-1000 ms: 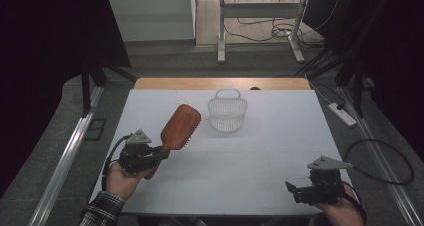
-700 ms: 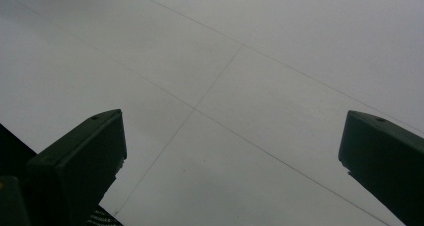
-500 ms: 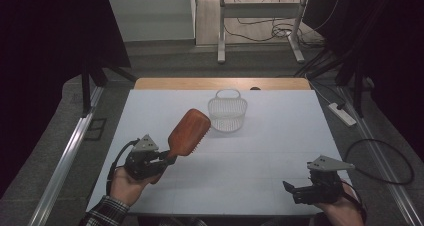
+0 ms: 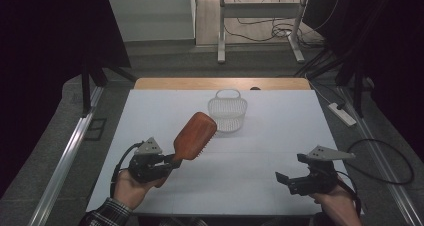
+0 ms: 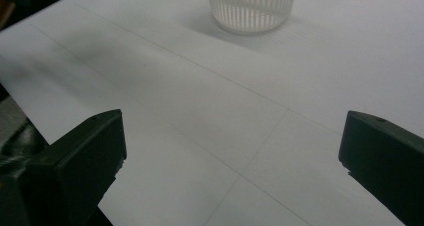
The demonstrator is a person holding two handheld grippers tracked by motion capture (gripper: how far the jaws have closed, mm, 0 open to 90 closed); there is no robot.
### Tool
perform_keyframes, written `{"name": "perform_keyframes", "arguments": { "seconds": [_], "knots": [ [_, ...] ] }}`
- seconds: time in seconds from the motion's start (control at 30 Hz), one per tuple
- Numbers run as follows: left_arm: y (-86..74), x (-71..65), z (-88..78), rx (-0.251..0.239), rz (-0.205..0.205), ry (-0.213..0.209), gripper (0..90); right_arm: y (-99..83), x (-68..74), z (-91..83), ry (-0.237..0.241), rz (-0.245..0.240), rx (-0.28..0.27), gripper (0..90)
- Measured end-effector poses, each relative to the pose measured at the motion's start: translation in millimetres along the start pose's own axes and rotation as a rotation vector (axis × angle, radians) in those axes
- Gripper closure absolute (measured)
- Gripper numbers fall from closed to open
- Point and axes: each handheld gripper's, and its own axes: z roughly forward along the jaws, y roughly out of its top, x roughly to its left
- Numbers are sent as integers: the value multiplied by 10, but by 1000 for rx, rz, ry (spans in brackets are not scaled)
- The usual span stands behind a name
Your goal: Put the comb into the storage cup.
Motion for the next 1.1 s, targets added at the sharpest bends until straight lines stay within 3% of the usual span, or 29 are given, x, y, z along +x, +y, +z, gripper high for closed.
{"name": "perform_keyframes", "arguments": {
  "seconds": [0.23, 0.4, 0.73, 1.1],
  "knots": [
    [27, -45, 44, -4, 13, -29, 726, 106, 14, 64, 73, 12, -30, 0],
    [43, -63, 63, -5, 18, -44, 726, 157, 50, 142, 114, 19, -21, 0],
    [83, -79, 106, -3, 23, -59, 726, 290, 159, 287, 153, -4, -5, 0],
    [135, -91, 152, -10, 23, -85, 726, 445, 225, 434, 209, 15, -24, 0]
  ]
}}
